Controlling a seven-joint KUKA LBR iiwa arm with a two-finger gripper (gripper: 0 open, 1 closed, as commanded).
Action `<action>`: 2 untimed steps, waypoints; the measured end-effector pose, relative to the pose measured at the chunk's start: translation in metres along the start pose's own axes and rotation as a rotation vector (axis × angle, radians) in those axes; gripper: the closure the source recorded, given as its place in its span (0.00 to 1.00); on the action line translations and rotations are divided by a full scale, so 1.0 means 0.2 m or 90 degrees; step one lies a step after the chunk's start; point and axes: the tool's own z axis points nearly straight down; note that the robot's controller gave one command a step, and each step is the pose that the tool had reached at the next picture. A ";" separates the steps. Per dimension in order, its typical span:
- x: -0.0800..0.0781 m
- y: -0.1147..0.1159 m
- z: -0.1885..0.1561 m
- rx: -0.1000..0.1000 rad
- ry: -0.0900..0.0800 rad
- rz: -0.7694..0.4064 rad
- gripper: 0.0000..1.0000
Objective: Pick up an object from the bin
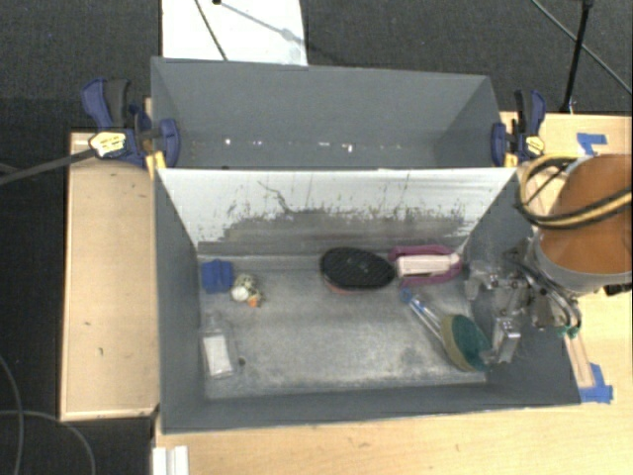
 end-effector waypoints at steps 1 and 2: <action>-0.01 -0.08 0.31 -0.002 0.006 0.012 0.00; -0.02 -0.08 0.29 0.000 0.002 0.008 1.00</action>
Offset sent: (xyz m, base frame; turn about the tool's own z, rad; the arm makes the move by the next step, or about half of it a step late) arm 0.0039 -0.0148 -0.0608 0.0183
